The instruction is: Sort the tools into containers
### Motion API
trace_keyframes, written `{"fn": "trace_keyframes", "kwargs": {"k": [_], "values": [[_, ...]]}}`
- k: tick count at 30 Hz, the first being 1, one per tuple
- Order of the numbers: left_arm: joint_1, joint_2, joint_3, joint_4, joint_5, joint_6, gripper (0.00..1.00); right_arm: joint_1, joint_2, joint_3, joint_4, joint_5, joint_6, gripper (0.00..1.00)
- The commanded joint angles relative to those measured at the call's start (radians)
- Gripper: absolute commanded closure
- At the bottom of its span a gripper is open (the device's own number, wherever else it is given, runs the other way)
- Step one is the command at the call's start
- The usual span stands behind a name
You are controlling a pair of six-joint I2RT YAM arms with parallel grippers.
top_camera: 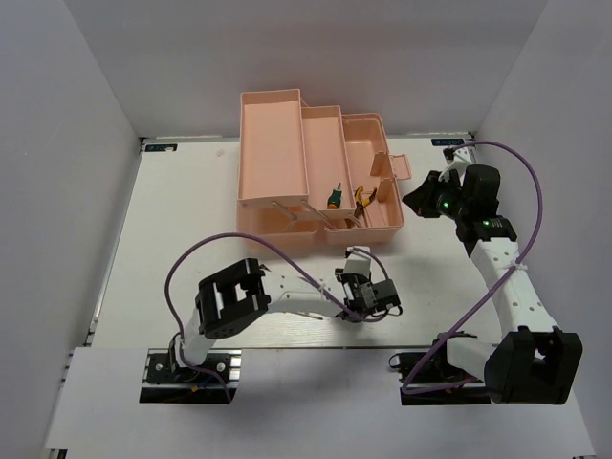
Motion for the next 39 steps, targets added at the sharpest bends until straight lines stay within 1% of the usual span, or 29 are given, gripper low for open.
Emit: {"fn": "trace_keyframes", "kwargs": {"k": [1,4,5,9,11,14,15,17,18,19,20,22,24,25,26,28,29,32,33,34,36,37,38,39], "values": [[-0.049,-0.131,-0.015,0.021,0.02,0.103,1.0,-0.009,-0.021,-0.003,0.036,-0.024,-0.003,0.95],[-0.08,-0.186,-0.015,0.048,-0.022,0.152,1.0,-0.009,-0.023,-0.003,0.036,-0.021,-0.001,0.95],[-0.08,-0.2,-0.006,0.057,-0.031,0.198,1.0,-0.014,-0.023,-0.001,0.036,-0.022,-0.003,0.95],[-0.08,-0.269,0.031,0.084,-0.13,0.301,1.0,-0.014,-0.027,-0.004,0.038,-0.013,-0.003,0.95],[-0.064,-0.299,0.042,0.106,-0.142,0.356,1.0,-0.018,-0.027,-0.007,0.036,-0.014,-0.001,0.95],[-0.046,-0.362,0.042,0.23,-0.171,0.476,1.0,-0.02,-0.026,-0.007,0.038,-0.014,-0.007,0.95],[-0.046,-0.375,0.042,0.259,-0.171,0.543,1.0,-0.021,-0.027,-0.007,0.038,-0.016,-0.007,0.94],[-0.014,-0.385,0.066,0.302,-0.171,0.585,1.0,-0.02,-0.026,-0.01,0.036,-0.022,-0.013,0.94],[-0.002,-0.385,0.08,0.302,-0.171,0.615,1.0,-0.02,-0.024,-0.009,0.038,-0.028,-0.017,0.96],[0.012,-0.385,0.108,0.302,-0.171,0.626,1.0,-0.021,-0.023,-0.01,0.035,-0.054,-0.045,1.0],[0.041,-0.385,0.12,0.313,-0.171,0.639,1.0,-0.021,-0.023,-0.01,0.032,-0.069,-0.059,1.0],[0.075,-0.375,0.148,0.336,-0.171,0.677,1.0,-0.021,-0.023,-0.01,0.007,-0.175,-0.175,1.0],[0.129,-0.364,0.171,0.348,-0.16,0.698,1.0,-0.02,-0.026,-0.018,-0.007,-0.242,-0.231,1.0],[0.146,-0.355,0.195,0.348,-0.16,0.721,1.0,-0.021,-0.024,-0.022,-0.014,-0.261,-0.231,1.0],[0.182,-0.346,0.209,0.357,-0.16,0.722,1.0,-0.021,-0.023,-0.024,-0.023,-0.302,-0.288,1.0],[0.222,-0.32,0.246,0.358,-0.148,0.74,1.0,-0.02,-0.012,-0.024,-0.031,-0.321,-0.299,1.0],[0.259,-0.31,0.257,0.358,-0.137,0.74,1.0,-0.021,-0.009,-0.023,-0.037,-0.324,-0.302,1.0],[0.307,-0.257,0.298,0.379,-0.105,0.786,1.0,-0.021,0.005,-0.015,-0.051,-0.343,-0.316,1.0],[0.333,-0.237,0.333,0.37,-0.09,0.786,1.0,-0.021,0.007,-0.013,-0.054,-0.346,-0.317,0.96],[0.345,-0.215,0.356,0.355,-0.08,0.786,1.0,-0.021,0.008,-0.015,-0.06,-0.358,-0.32,0.79],[0.38,-0.148,0.419,0.309,-0.068,0.786,1.0,-0.021,0.013,-0.01,-0.065,-0.384,-0.339,0.65],[0.391,-0.128,0.434,0.295,-0.039,0.786,1.0,-0.018,0.017,-0.007,-0.085,-0.392,-0.346,0.55],[0.4,-0.113,0.456,0.285,-0.03,0.786,1.0,-0.02,0.02,-0.003,-0.094,-0.41,-0.363,0.34],[0.414,-0.09,0.456,0.273,-0.02,0.777,0.94,-0.021,0.023,-0.001,-0.105,-0.433,-0.38,0.26]]}}
